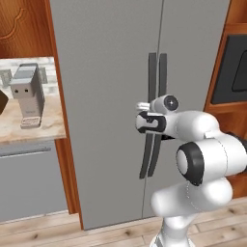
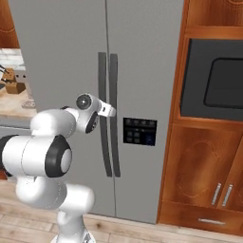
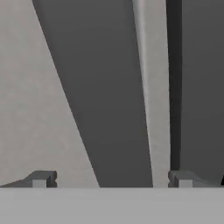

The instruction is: Place one of the steaks on the plate and the other in the bowl. Then place the bowl in the fridge.

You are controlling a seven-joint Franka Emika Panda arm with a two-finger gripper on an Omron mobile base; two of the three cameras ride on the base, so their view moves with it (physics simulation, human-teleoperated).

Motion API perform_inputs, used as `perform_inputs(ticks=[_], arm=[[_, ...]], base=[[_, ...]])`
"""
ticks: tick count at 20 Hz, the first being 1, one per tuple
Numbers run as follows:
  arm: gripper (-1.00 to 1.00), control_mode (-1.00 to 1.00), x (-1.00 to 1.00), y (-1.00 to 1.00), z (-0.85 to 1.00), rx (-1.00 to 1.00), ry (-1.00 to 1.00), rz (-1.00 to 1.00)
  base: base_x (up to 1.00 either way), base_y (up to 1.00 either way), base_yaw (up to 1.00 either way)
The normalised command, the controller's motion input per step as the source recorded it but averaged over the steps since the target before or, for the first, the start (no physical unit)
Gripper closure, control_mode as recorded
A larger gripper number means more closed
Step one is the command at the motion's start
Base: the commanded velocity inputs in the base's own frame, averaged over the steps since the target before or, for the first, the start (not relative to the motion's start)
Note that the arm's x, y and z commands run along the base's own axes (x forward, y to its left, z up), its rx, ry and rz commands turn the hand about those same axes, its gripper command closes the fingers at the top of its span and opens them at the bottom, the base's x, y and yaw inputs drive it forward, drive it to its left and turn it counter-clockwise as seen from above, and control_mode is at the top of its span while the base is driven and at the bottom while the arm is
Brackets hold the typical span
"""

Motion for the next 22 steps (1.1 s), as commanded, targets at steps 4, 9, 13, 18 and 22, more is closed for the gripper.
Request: perform_inputs(ticks=[4,9,13,18,22], arm=[[1.00,-1.00,0.87,0.00,-0.46,-0.04,0.00,0.18],[1.00,-1.00,0.67,0.05,-0.36,-0.02,0.00,0.11],[1.00,-1.00,0.30,0.36,-0.06,0.00,0.03,0.08],[1.00,-1.00,0.09,0.62,0.05,0.00,0.16,0.12],[1.00,-1.00,0.00,0.69,0.25,0.00,0.32,0.19]], base=[[0.00,0.00,0.00],[0.00,0.00,0.00],[0.00,0.00,0.00],[0.00,0.00,0.00],[0.00,0.00,0.00]])
